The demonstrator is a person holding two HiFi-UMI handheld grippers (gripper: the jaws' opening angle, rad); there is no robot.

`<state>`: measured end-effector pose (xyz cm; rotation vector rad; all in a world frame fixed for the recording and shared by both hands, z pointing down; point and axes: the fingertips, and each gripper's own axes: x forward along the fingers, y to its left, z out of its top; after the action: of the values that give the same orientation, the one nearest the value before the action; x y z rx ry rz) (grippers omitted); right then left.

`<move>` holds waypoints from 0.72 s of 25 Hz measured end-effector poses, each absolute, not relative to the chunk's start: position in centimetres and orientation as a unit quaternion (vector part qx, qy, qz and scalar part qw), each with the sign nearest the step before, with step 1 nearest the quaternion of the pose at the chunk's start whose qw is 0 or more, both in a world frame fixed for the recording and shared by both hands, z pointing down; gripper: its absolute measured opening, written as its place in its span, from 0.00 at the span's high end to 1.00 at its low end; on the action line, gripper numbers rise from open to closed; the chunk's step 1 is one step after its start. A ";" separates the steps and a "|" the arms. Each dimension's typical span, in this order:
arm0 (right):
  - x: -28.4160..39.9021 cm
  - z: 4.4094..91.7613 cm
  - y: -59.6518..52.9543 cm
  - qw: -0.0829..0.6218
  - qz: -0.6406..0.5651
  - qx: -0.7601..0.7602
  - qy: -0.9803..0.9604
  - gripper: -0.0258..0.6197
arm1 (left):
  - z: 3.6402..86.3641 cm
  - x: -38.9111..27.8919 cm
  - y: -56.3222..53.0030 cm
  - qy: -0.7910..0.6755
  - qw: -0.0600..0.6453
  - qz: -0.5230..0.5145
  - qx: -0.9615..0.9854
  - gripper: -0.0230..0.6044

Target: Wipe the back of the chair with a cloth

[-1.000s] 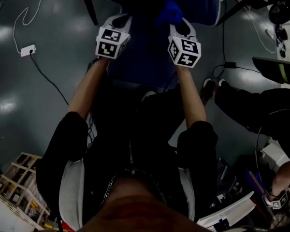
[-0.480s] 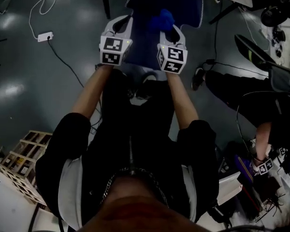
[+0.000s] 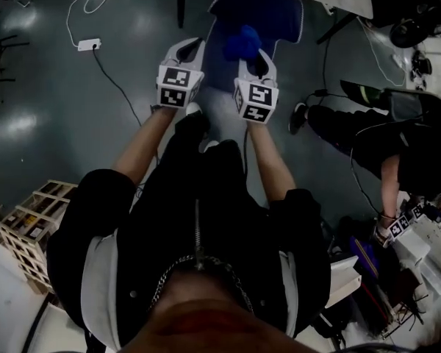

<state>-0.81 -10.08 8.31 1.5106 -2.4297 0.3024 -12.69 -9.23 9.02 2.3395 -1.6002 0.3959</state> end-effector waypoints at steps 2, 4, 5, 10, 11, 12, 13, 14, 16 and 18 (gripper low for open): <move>-1.4 7.8 -7.6 0.126 0.097 0.514 -0.843 0.81 | 9.0 -13.3 -6.3 -0.562 0.147 0.141 0.802 0.95; -1.6 7.4 -4.9 0.123 0.098 0.505 -0.849 0.81 | 9.1 -13.5 -3.3 -0.571 0.156 0.143 0.793 0.95; -1.6 7.1 -3.5 0.122 0.099 0.500 -0.852 0.81 | 8.9 -13.4 -2.0 -0.575 0.157 0.142 0.791 0.95; -1.5 6.6 4.0 0.120 0.098 0.473 -0.868 0.82 | 7.4 -12.6 4.2 -0.584 0.152 0.130 0.787 0.95; -1.2 6.9 5.6 0.124 0.101 0.469 -0.869 0.82 | 7.2 -12.2 5.6 -0.584 0.150 0.131 0.787 0.95; -0.8 7.2 6.9 0.127 0.104 0.469 -0.868 0.82 | 7.1 -11.9 7.0 -0.584 0.149 0.133 0.787 0.95; -0.4 7.3 7.9 0.128 0.108 0.473 -0.865 0.82 | 7.1 -11.7 8.1 -0.583 0.148 0.136 0.787 0.95; -0.1 7.2 8.8 0.127 0.113 0.475 -0.863 0.82 | 7.0 -11.6 9.2 -0.584 0.147 0.139 0.786 0.95; 0.2 7.1 10.5 0.124 0.121 0.477 -0.862 0.82 | 6.6 -11.7 11.1 -0.586 0.145 0.142 0.784 0.95; 0.3 6.8 12.0 0.120 0.123 0.477 -0.862 0.82 | 6.4 -11.7 12.7 -0.587 0.145 0.144 0.783 0.95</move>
<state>0.34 12.04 6.80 1.3947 -2.5175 0.3599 -11.65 12.72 6.39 2.2567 -1.6928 0.4148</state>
